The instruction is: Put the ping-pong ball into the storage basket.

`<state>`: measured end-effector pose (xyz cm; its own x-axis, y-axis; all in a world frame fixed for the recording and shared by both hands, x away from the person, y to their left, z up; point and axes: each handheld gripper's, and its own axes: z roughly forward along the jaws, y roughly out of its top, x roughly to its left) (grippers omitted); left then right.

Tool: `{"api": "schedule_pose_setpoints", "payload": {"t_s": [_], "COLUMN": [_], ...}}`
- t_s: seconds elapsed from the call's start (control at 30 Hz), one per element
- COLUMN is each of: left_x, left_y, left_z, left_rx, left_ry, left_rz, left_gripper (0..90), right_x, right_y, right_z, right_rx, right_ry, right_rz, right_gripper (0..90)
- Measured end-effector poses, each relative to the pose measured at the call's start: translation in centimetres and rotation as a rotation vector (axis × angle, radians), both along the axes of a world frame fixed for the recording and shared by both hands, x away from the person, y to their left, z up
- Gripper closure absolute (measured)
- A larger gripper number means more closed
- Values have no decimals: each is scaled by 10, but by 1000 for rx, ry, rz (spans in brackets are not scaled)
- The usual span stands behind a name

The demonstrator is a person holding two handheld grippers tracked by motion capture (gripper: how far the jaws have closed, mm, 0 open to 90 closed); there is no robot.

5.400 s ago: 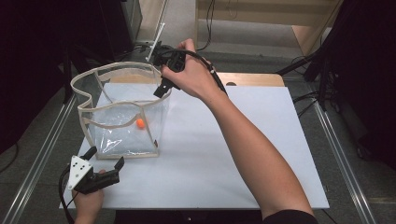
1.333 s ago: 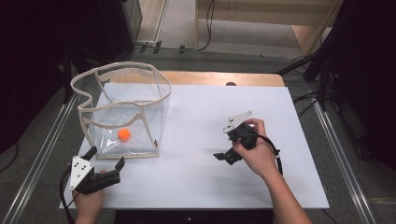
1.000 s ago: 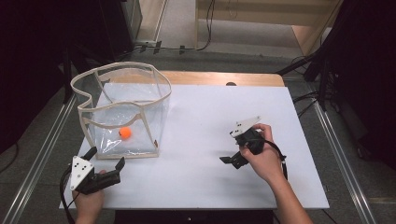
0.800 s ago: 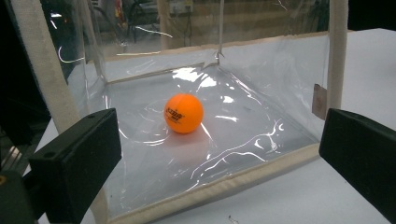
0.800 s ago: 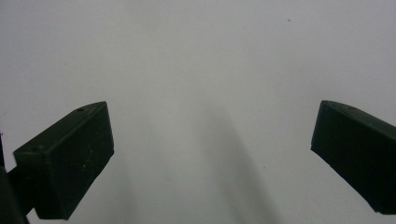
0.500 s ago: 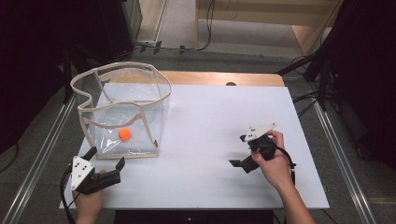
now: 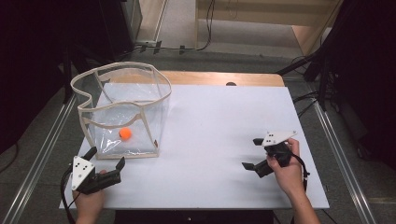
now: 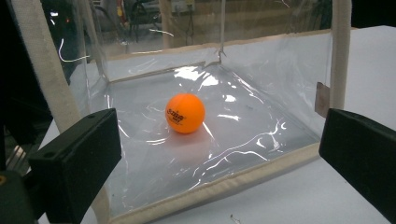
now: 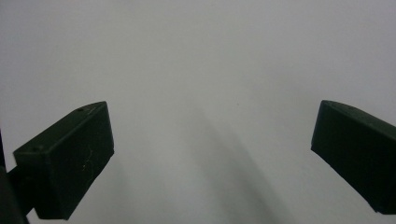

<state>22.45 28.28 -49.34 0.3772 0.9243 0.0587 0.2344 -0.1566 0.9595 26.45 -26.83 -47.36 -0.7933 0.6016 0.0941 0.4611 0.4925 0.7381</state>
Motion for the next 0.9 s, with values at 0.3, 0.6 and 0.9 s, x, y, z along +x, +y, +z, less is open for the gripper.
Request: {"api": "schedule_pose_setpoints", "payload": {"t_s": [0.3,0.6,0.9], "left_x": [0,0,0], "left_y": [0,1,1], "left_z": [0,0,0], "left_rx": [-1,-6,-7], "left_ry": [0,-1,0], "left_rz": [1,-3,-4], "left_gripper": [0,0,0], "right_x": [-10,-17,-25], "right_y": [-22,-44,-64], "right_z": [-6,-14,-21], "right_rx": [35,65,91], "right_ry": [-19,-16,-24], "right_rz": [-40,-80,-106], "right_gripper": [0,0,0]}}
